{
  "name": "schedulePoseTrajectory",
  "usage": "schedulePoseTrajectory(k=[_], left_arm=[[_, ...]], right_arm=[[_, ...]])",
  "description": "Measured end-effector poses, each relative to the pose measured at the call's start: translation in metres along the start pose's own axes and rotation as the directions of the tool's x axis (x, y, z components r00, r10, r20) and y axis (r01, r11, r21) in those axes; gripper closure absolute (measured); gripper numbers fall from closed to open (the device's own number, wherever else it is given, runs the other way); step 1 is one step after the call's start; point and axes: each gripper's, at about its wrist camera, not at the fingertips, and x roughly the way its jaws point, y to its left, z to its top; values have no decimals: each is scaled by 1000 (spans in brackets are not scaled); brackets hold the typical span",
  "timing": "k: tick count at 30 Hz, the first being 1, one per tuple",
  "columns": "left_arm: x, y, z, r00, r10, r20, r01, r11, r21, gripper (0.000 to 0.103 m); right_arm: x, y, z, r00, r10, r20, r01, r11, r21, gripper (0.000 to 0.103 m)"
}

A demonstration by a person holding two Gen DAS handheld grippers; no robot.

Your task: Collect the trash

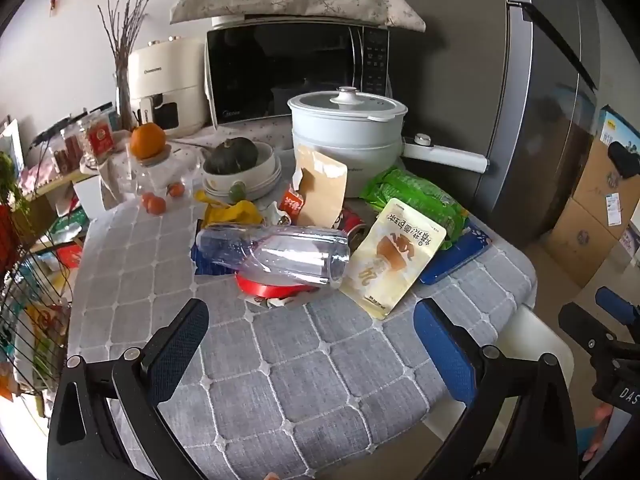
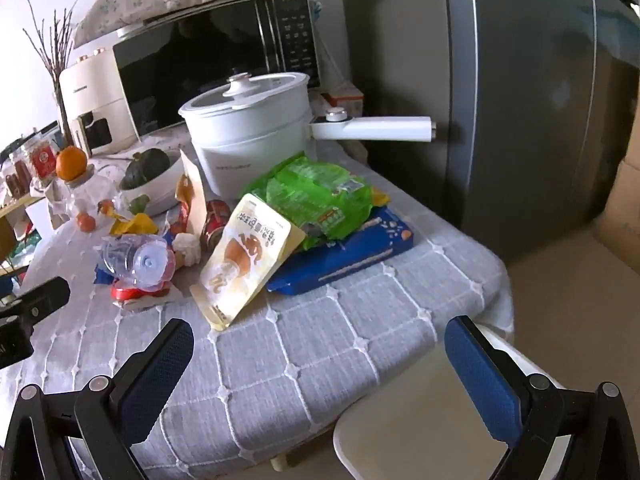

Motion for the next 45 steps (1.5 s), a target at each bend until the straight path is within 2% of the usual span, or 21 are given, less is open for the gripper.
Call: schedulePoseTrajectory(k=[1,10,24,35,45], left_arm=[[-1,-1,0,1000,10,17,-10,1000,18,0],[-6,-6,-4,1000,10,18,-10,1000,18,0],[-3,6,-1,1000,11,7,-11,1000,21,0],[5,1,-3,999,42,8,-42,999,34,0],[8,1,-1,1000,22,-2,-22,999,29,0]], right_arm=[[-7,-9,3,1000,-5,11,5,1000,17,0],[-6,-5,1,1000,-2,7,2,1000,11,0],[-2,-3,1,1000,1,-10,-1,1000,12,0],[-5,-12,3,1000,-8,-20,9,1000,26,0],[-4,-13,4,999,-15,-32,16,1000,19,0]])
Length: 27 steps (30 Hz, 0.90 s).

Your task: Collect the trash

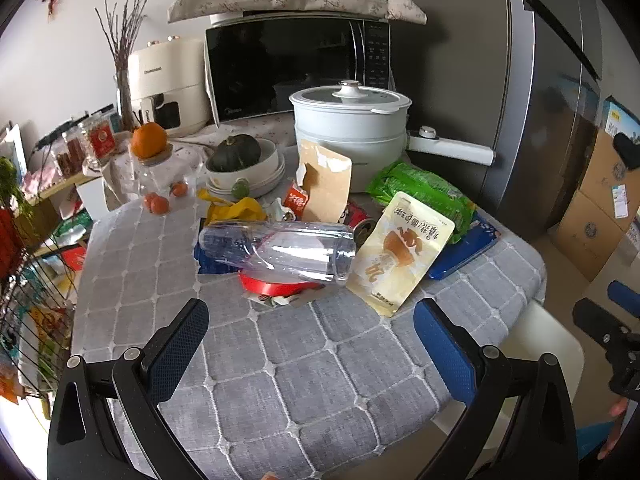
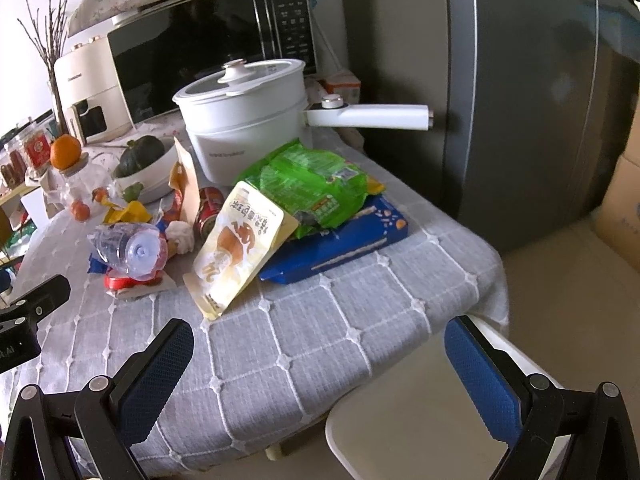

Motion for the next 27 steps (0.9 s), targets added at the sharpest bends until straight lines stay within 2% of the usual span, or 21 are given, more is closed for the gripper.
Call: schedulePoseTrajectory(k=[4,9,18,27], left_arm=[[0,0,3,1000,-26,5,26,1000,-6,0],[2,-1,8,1000,-19,19,19,1000,19,0],[18,-1,9,1000,2,-25,-1,1000,25,0],[28,-6,10,998,-11,-57,13,999,50,0]], right_arm=[[3,-2,3,1000,-3,-18,3,1000,4,0],[13,-7,13,996,-36,-83,36,999,-11,0],[13,-3,39,994,-43,-100,37,997,-69,0],[35,-16,27,984,-12,-179,5,999,-40,0]])
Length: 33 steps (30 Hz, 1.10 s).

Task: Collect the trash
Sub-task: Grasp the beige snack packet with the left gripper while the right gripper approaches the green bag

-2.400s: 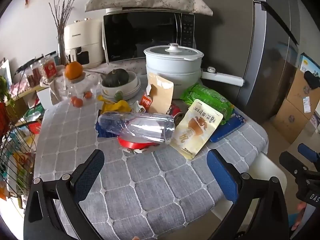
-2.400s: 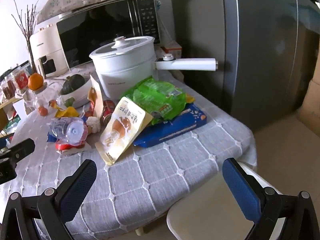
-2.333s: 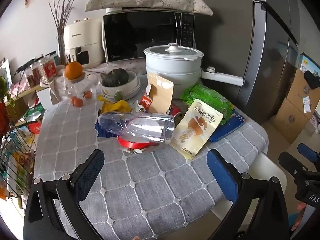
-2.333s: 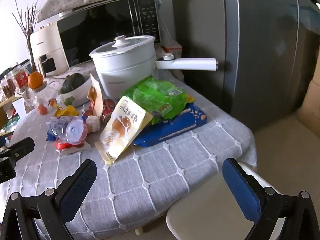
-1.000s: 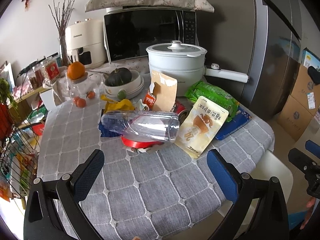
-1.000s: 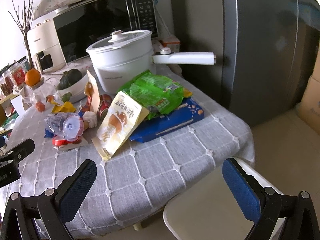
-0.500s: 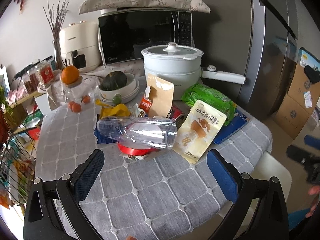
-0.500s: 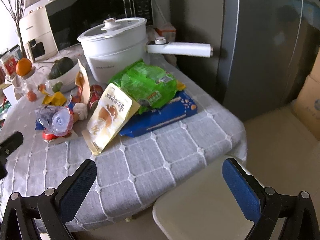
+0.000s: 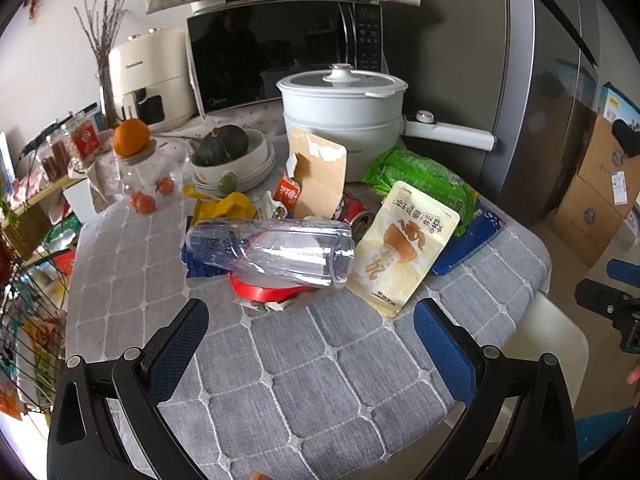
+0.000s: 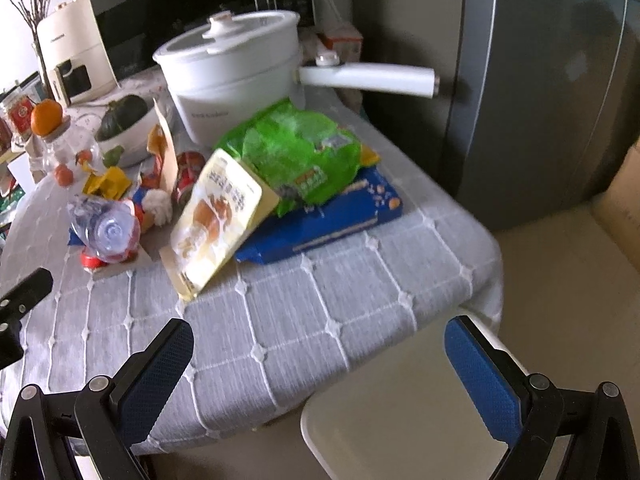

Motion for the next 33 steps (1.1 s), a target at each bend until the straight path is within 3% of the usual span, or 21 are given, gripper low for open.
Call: schedulePoseTrajectory(k=[8,13,19,24,28,31,33], left_arm=[[18,-11,31,996,-61,-58,65,994,85,0],[48,-41,62,977,-149,-154,169,977,129,0],[87,-96,74,964,-190,-187,228,951,208,5],[123,-139,62,977,-132,-168,180,934,309,24],[148,-155,56,984,-89,-154,136,933,333,37],[160,-157,55,986,-51,-161,102,941,323,58],[164,-152,56,984,-35,-177,86,952,293,82]], right_arm=[[13,-12,15,997,65,-38,-64,997,34,0],[24,-26,23,999,1,-53,1,999,38,0],[31,-54,23,995,-48,-82,54,995,79,0],[35,-79,20,987,-130,-94,139,986,91,0],[37,-88,18,985,-141,-103,151,983,104,0],[36,-90,17,985,-140,-103,151,983,101,0],[35,-90,17,986,-137,-97,146,984,99,0]])
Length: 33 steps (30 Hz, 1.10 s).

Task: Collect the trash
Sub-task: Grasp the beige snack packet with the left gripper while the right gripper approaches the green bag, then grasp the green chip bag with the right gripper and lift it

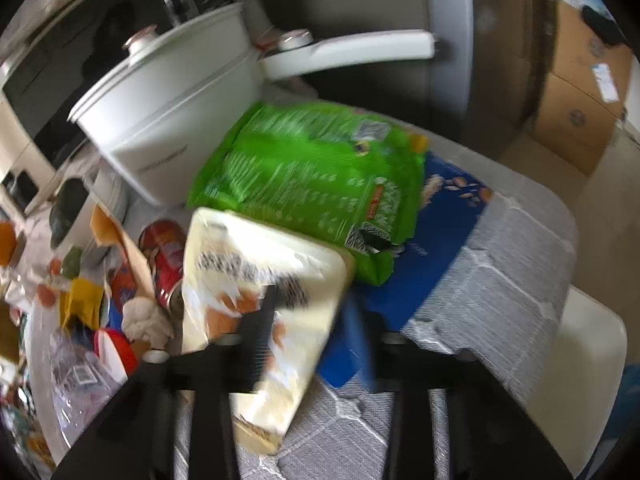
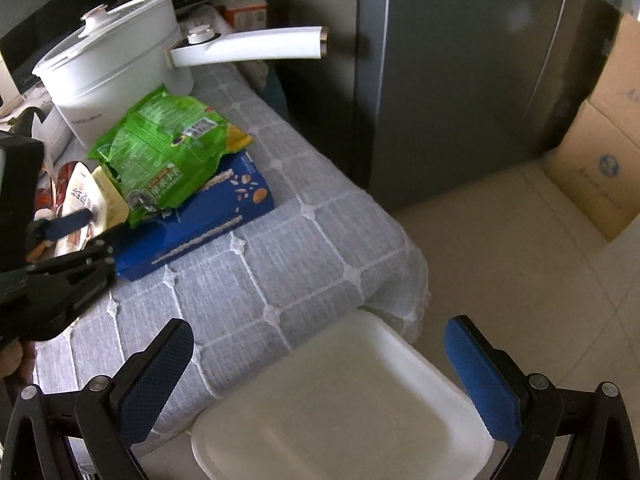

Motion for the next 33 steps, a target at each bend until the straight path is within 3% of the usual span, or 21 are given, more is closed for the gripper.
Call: schedulePoseTrajectory(k=[2,3,12,21,27,33], left_arm=[[0,6,1,1000,-11,1,11,1000,-22,98],[-1,8,1,1000,-14,4,14,1000,-28,101],[-50,39,-4,987,-128,97,137,987,-84,103],[-108,88,-26,934,-289,210,331,921,-205,103],[-137,122,-49,902,-313,296,392,881,-264,103],[-170,164,-70,870,-304,389,433,849,-304,103]], right_arm=[[1,1,0,1000,6,0,-6,1000,1,0],[2,0,0,1000,9,-2,-9,1000,4,0],[3,2,2,994,112,-1,-111,991,70,0],[18,22,7,988,151,-22,-149,986,74,3],[30,44,11,977,208,-38,-205,976,74,4],[42,82,28,976,217,-30,-217,976,-21,6]])
